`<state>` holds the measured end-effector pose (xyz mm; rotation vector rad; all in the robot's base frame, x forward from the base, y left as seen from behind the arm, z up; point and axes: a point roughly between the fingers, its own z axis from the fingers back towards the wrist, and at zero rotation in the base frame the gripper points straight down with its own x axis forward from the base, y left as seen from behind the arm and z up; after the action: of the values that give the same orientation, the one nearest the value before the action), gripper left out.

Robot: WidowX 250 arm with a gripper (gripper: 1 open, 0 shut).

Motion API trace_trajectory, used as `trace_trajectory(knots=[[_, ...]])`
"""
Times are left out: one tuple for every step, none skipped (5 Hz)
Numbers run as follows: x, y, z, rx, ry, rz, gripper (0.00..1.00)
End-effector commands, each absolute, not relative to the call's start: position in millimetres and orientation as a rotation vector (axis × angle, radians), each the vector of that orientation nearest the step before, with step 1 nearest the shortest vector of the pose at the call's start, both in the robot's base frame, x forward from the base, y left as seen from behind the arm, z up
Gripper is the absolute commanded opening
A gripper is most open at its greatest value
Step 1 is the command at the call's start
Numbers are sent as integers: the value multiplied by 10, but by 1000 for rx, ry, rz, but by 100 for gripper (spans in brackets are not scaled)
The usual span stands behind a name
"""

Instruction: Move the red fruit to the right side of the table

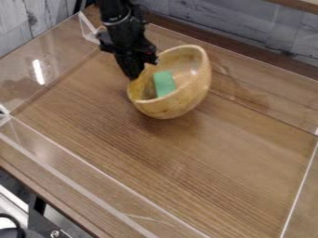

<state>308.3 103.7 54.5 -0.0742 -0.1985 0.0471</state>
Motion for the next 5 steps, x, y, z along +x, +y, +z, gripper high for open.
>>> trace_trajectory(knots=[[3060,990,607,-61,-236,20,0],[3045,935,564,-64,-228,21,0],[3042,876,506,-67,-220,20,0],[3009,882,487,-72,-215,8,0],[2975,902,473,-78,-207,2,0]])
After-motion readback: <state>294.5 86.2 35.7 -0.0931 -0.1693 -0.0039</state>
